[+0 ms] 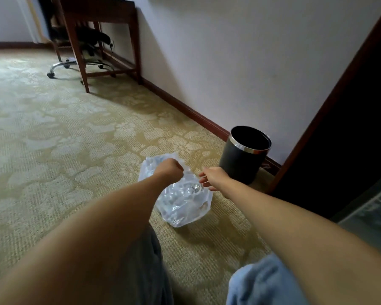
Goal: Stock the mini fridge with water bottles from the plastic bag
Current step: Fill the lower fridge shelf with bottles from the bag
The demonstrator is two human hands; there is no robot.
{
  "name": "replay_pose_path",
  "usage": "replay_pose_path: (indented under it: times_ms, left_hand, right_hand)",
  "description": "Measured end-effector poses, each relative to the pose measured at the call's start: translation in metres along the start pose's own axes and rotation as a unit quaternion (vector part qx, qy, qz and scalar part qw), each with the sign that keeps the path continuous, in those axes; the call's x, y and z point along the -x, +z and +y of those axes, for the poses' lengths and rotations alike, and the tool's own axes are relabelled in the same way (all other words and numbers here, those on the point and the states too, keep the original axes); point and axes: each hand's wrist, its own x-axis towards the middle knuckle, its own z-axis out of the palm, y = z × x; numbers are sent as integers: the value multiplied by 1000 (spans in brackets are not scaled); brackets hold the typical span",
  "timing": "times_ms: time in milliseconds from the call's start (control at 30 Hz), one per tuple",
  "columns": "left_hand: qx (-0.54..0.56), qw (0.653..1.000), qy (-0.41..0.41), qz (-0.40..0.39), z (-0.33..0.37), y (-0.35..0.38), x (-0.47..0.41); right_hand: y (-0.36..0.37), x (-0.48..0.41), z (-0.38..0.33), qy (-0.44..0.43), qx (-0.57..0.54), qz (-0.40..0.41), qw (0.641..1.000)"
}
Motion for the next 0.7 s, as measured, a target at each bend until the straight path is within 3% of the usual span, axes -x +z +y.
replay_pose_path:
  times_ms: [167, 300, 400, 533, 600, 700]
  left_hand:
    - [-73, 997, 32, -19, -14, 21, -35]
    - [-132, 988, 14, -82, -47, 52, -65]
    - [-130, 988, -13, -81, -66, 79, -92]
    - [-147, 988, -26, -36, -81, 122, -118]
    - [-163, 986, -15, -10, -85, 140, -130]
    - [-284, 955, 36, -78, -98, 162, -151]
  right_hand:
    - [20, -42, 36, 13, 49, -7, 999]
    - [23, -87, 70, 56, 76, 29, 995]
    - [39, -122, 82, 42, 159, -7, 986]
    - [52, -181, 78, 54, 166, -81, 981]
    - [60, -205, 90, 92, 225, -104, 965]
    - [78, -224, 120, 82, 368, -123, 918]
